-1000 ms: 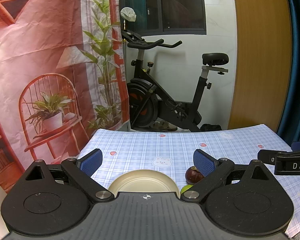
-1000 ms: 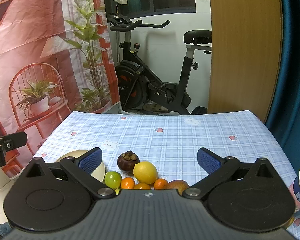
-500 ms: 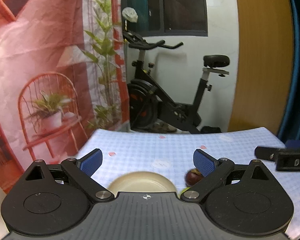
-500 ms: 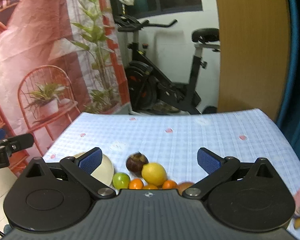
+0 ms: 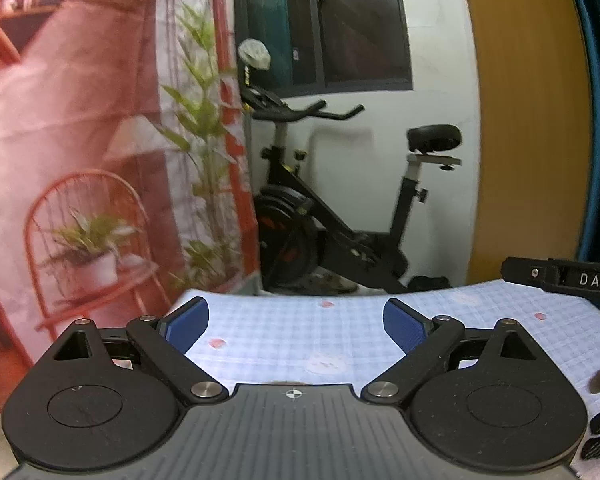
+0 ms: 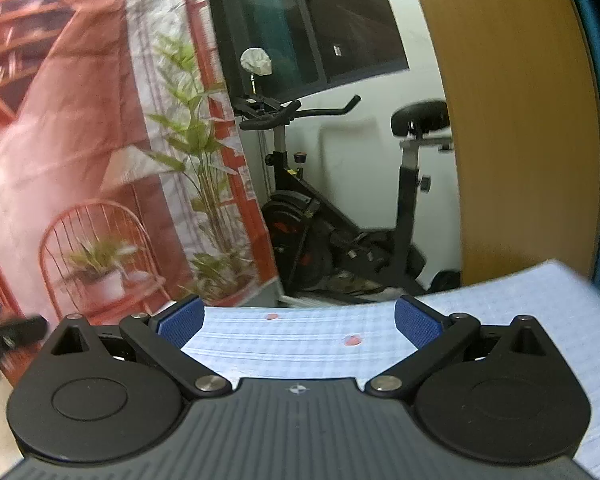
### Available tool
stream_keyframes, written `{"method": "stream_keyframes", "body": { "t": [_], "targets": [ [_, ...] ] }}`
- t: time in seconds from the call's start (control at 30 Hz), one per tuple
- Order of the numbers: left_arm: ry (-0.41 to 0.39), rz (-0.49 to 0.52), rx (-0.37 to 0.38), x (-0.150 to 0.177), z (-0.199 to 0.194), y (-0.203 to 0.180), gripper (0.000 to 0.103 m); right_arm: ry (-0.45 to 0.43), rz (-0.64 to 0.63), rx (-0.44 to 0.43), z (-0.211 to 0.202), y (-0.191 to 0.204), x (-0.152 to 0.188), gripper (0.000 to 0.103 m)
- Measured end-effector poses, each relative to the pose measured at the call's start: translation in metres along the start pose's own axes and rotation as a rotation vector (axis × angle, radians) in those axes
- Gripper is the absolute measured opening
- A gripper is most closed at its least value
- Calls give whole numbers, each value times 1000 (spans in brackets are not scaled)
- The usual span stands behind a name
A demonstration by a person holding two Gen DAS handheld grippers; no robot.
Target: Organize fruits
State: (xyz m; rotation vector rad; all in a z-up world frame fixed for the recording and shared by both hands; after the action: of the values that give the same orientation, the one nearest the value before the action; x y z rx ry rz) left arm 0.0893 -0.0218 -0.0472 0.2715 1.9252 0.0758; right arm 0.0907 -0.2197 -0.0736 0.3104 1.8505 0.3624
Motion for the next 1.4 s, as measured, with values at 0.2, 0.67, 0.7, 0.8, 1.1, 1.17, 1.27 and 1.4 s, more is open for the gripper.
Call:
{"method": "stream_keyframes", "body": {
  "t": [0.2, 0.67, 0.7, 0.8, 1.1, 1.17, 1.27, 1.4],
  "targets": [
    [21, -22, 101, 25, 6, -10, 94, -11, 122, -17, -6, -19, 9, 103],
    [180, -103, 102, 48, 34, 3, 89, -53, -121, 154, -21, -33, 12, 103],
    [177, -91, 89, 47, 35, 4, 89, -48, -124, 148, -22, -33, 13, 103],
    [175, -84, 93, 42, 41, 7, 89, -37, -142, 138, -21, -30, 14, 103],
    [190, -82, 133, 39, 62, 13, 89, 83, -199, 174, -5, -37, 21, 100],
    [183, -69, 138, 34, 66, 15, 89, 93, -199, 166, -4, -40, 21, 100],
    [151, -65, 135, 24, 70, 22, 89, 99, -202, 153, -3, -43, 18, 101],
    [145, -60, 168, 20, 80, 24, 88, 127, -196, 167, 2, -52, 17, 101]
  ]
}}
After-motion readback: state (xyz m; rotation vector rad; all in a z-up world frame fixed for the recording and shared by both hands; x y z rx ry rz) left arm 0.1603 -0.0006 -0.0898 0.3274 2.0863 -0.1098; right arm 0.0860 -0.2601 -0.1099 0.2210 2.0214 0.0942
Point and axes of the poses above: each gripper's, at about its wrist camera, not at the fingertips, and z roughly the way its jaws point, y to its left, x to its underside, the point moved 5 cm from there along z, roughly the way its jaws point, and after that the axes turned 5 degrees about z, right-handed, at the moved point
